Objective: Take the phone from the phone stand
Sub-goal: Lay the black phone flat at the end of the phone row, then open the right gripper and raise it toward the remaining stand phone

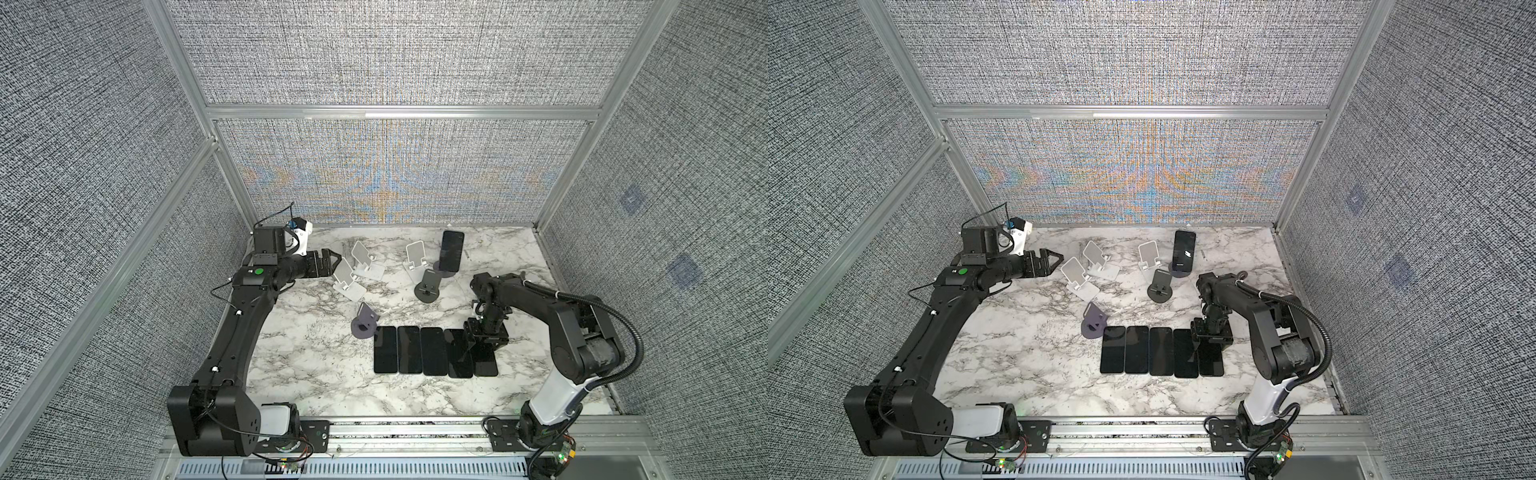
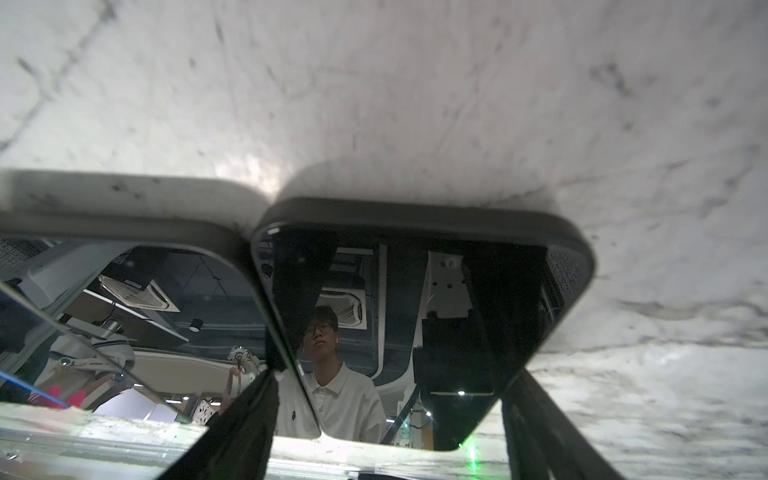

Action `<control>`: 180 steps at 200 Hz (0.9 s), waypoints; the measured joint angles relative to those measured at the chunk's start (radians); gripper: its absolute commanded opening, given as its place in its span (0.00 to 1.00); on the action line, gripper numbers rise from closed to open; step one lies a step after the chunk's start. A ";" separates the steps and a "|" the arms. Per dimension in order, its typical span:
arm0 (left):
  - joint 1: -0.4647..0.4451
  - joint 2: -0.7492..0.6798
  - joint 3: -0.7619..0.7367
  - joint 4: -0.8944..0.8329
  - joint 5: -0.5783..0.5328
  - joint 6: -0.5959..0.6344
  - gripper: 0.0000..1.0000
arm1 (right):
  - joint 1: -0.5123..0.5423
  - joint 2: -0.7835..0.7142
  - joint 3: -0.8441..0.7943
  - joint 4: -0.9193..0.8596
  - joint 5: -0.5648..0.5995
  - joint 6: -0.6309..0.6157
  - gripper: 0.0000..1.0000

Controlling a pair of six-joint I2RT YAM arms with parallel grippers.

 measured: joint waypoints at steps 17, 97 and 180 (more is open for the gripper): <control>0.000 0.000 0.000 0.000 0.000 0.002 0.95 | 0.000 -0.004 0.004 0.005 0.008 0.000 0.73; 0.000 -0.012 0.002 0.000 -0.004 0.002 0.95 | -0.003 -0.123 0.013 0.029 0.102 0.020 0.73; -0.019 0.000 0.002 0.000 -0.026 0.002 0.96 | 0.013 -0.435 0.046 0.039 0.203 0.049 0.73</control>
